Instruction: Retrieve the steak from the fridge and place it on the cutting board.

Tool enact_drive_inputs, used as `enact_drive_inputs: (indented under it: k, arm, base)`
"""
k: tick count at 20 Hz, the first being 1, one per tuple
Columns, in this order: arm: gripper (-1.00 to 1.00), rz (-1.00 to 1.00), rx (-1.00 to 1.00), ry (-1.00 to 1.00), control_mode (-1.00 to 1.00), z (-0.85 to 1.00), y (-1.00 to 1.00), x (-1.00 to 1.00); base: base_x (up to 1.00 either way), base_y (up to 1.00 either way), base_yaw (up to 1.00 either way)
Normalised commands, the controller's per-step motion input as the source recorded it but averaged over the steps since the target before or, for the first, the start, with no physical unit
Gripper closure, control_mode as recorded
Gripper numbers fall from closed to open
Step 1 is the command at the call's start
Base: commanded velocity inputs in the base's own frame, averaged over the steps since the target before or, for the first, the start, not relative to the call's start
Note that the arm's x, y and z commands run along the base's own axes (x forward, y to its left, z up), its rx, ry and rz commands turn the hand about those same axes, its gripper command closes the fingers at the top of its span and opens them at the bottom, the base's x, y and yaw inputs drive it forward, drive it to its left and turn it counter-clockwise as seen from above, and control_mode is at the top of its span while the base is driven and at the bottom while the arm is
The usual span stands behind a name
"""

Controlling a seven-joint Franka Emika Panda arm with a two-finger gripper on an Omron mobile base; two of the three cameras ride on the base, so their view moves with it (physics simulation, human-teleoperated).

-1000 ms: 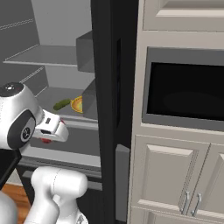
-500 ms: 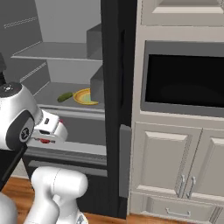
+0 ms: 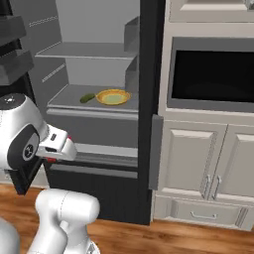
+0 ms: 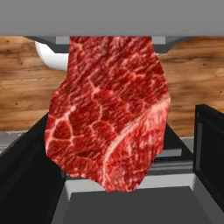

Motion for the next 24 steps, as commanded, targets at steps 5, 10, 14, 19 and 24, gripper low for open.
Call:
enact_drive_inputs:
  k: [5,10,14,19,24]
  arm:
    - [1.00,0.00,0.00,0.00,1.00,0.00,0.00,0.00]
    - [1.00,0.00,0.00,0.00,1.00,0.00,0.00,0.00]
    - [1.00,0.00,0.00,0.00,1.00,0.00,0.00,0.00]
    - [1.00,0.00,0.00,0.00,1.00,0.00,0.00,0.00]
    - [1.00,0.00,0.00,0.00,1.00,0.00,0.00,0.00]
  base:
    - [-0.66,0.50,-0.05]
    - [-0.34,0.80,0.00]
    - [-0.36,0.77,-0.02]
    - [-0.42,0.74,-0.03]
    - [-0.40,0.79,-0.03]
